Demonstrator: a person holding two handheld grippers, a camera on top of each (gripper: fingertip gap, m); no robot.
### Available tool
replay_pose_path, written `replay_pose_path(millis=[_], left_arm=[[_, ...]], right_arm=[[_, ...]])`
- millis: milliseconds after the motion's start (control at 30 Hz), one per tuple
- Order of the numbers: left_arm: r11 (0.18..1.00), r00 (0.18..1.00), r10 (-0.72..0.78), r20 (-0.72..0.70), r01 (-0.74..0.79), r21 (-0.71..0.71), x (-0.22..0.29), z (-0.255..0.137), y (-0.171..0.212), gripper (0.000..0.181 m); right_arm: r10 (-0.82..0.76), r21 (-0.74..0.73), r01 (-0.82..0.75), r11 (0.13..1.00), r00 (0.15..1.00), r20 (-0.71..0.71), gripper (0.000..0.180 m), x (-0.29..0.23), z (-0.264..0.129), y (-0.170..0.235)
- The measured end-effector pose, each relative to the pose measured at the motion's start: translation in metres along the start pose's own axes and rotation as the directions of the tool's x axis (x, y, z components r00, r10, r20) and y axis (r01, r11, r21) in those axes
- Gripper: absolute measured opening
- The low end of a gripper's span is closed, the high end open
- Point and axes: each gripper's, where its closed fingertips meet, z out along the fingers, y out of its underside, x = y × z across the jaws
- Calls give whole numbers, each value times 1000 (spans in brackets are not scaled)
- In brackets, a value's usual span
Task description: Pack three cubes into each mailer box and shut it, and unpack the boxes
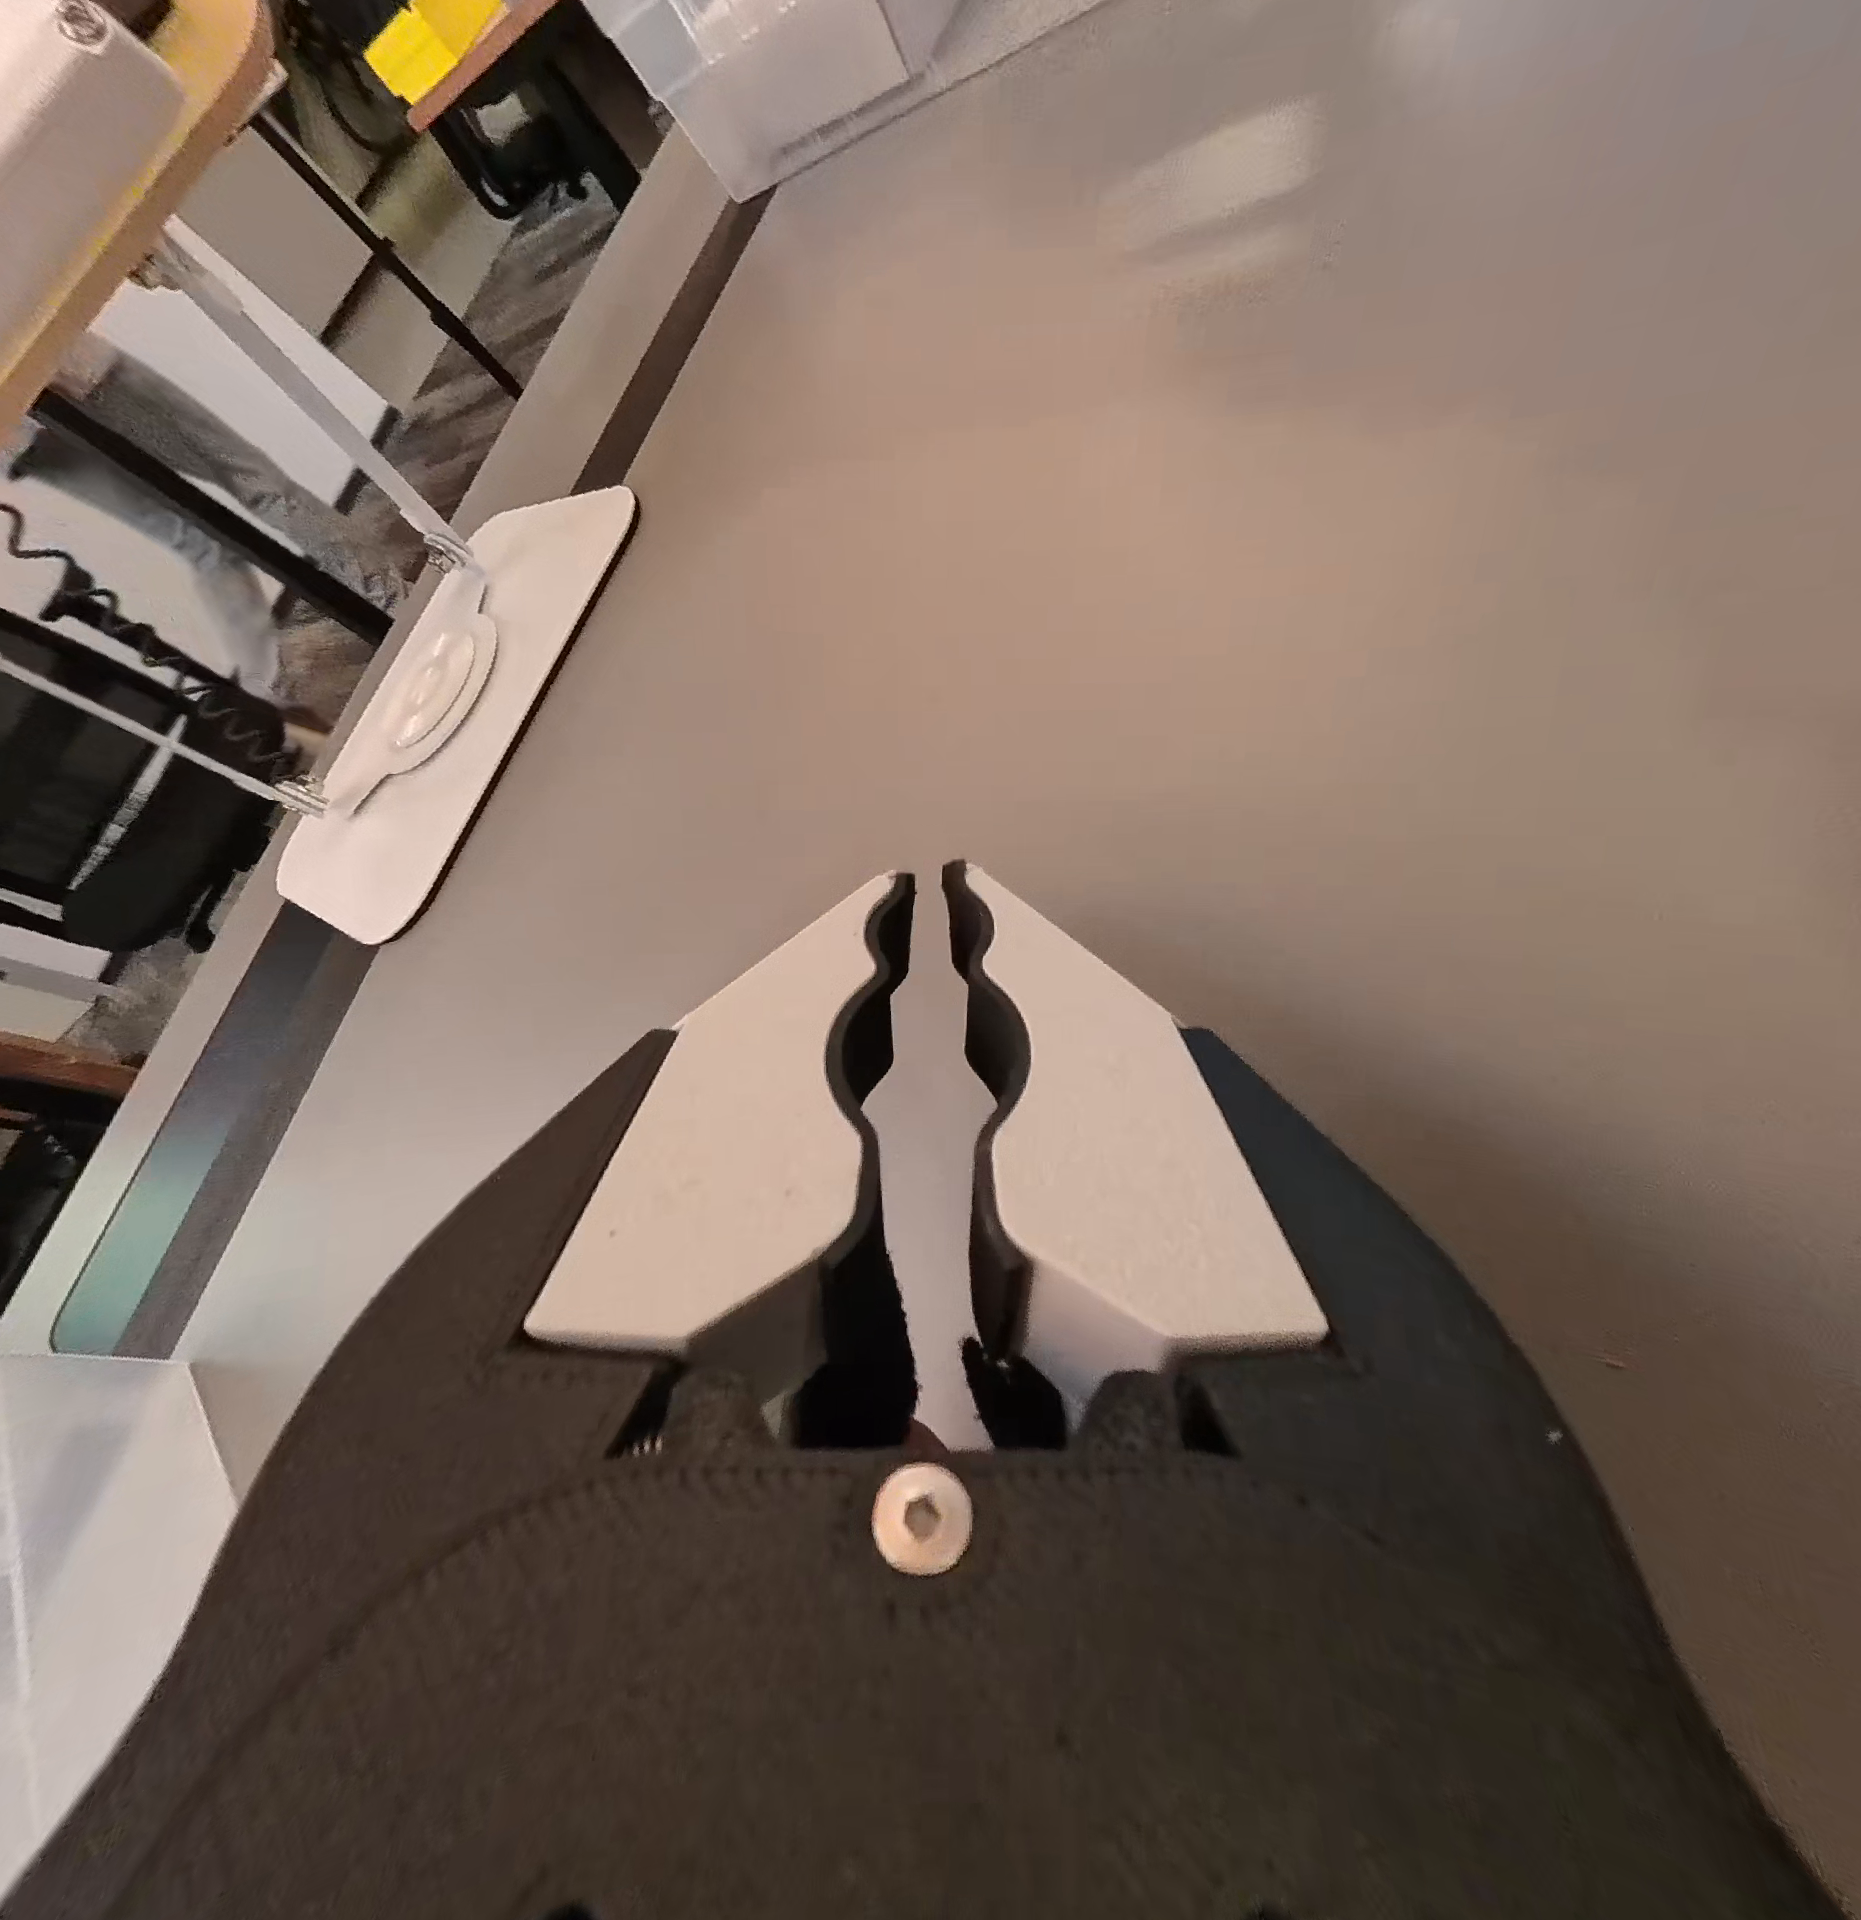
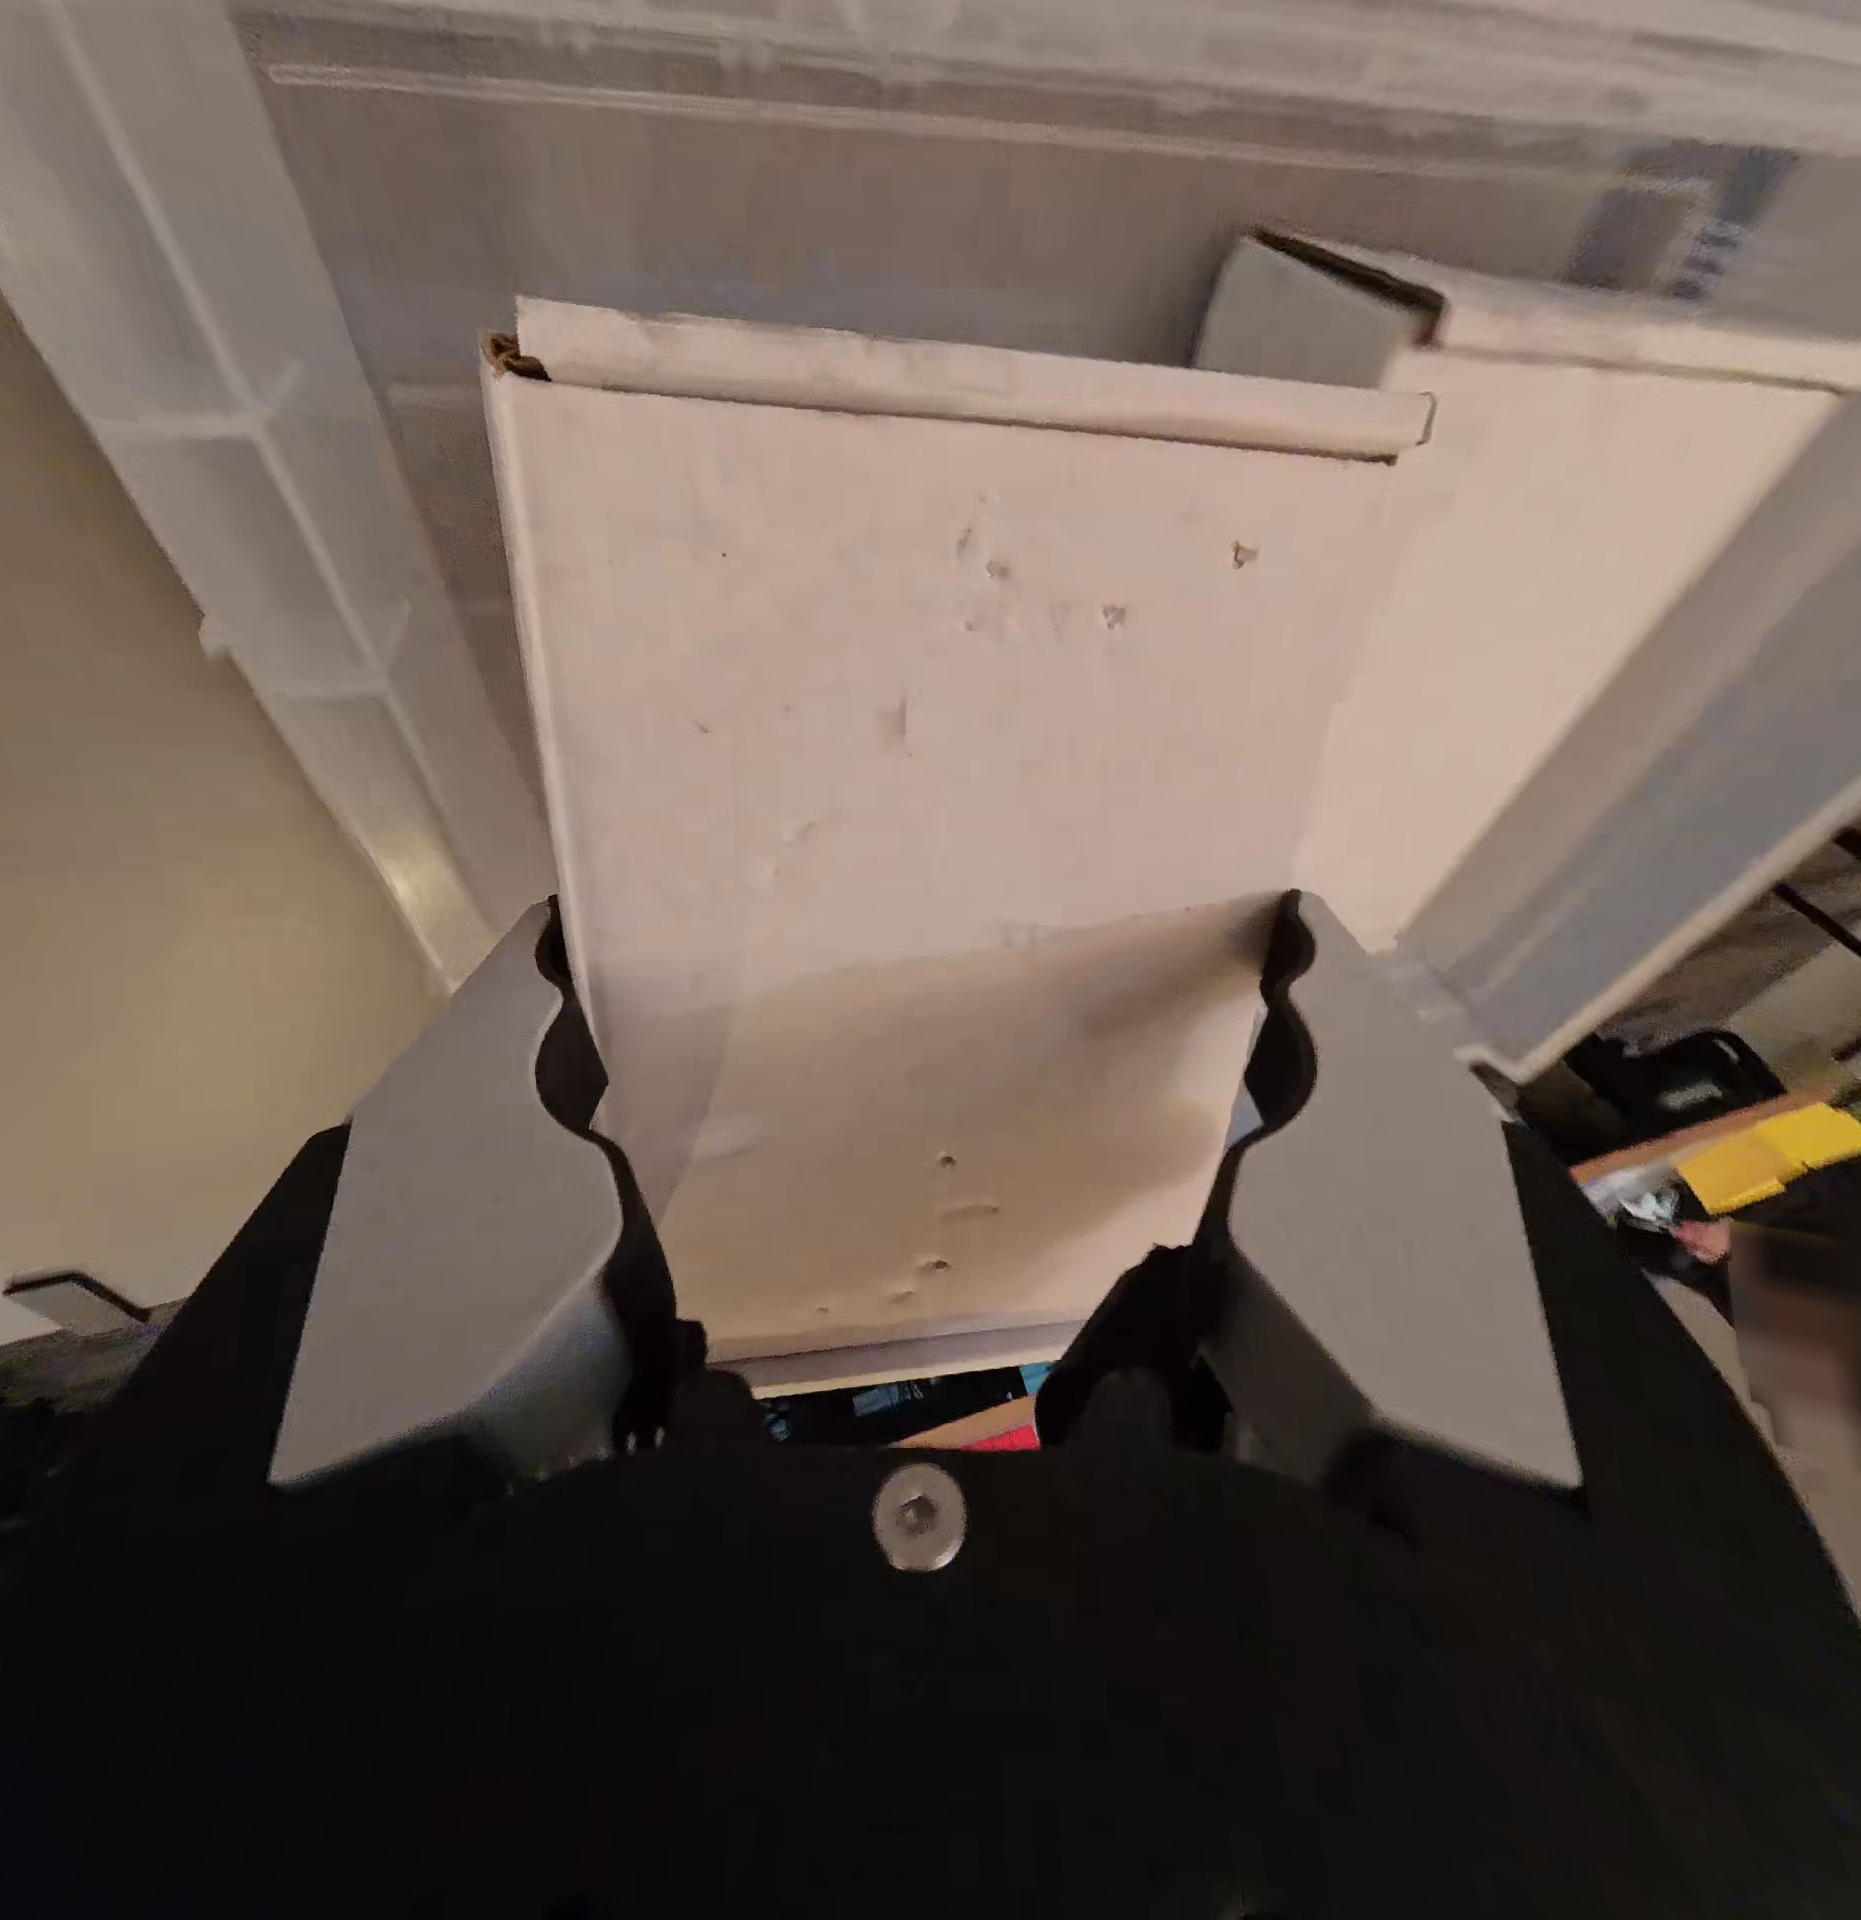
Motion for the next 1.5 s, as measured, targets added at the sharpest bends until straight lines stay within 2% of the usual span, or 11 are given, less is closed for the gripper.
replay_pose_path(millis=[200,333,467,600,733,900,1033,1100,1233,1433,1500], left_arm=[[999,999,33,9,-33,-8,2,1,1,8],[1000,999,30,26,-30,-7,-3,-2,4,14],[1000,996,29,82,-30,8,-16,-8,1,22],[994,976,30,216,-52,97,-47,-34,-21,10],[994,915,-32,401,-11,104,-105,-74,-19,19],[989,769,-144,623,98,107,-181,-150,7,29],[998,673,-59,738,48,36,-206,-218,5,24],[993,655,-73,752,118,-6,-218,-239,25,32],[973,607,-15,795,191,-128,-237,-279,72,38],[871,537,-174,826,475,-125,-270,-323,188,57],[839,472,-167,866,530,-127,-284,-338,226,86]], right_arm=[[-9,-82,13,997,999,46,124,-10,31,2],[80,-45,-82,996,996,-41,126,-2,9,11],[312,90,-303,949,944,-111,111,5,-20,24],[600,285,-541,791,779,-185,88,11,-40,51],[825,388,-734,558,540,-165,71,-1,-27,92],[946,479,-831,284,325,3,62,-24,-2,104],[964,494,-848,190,256,68,51,-34,21,102],[965,490,-854,176,248,86,49,-38,32,99],[965,538,-833,125,228,129,12,-36,37,93],[956,556,-831,28,185,229,5,-37,37,90],[956,555,-832,26,182,229,5,-39,36,89]])
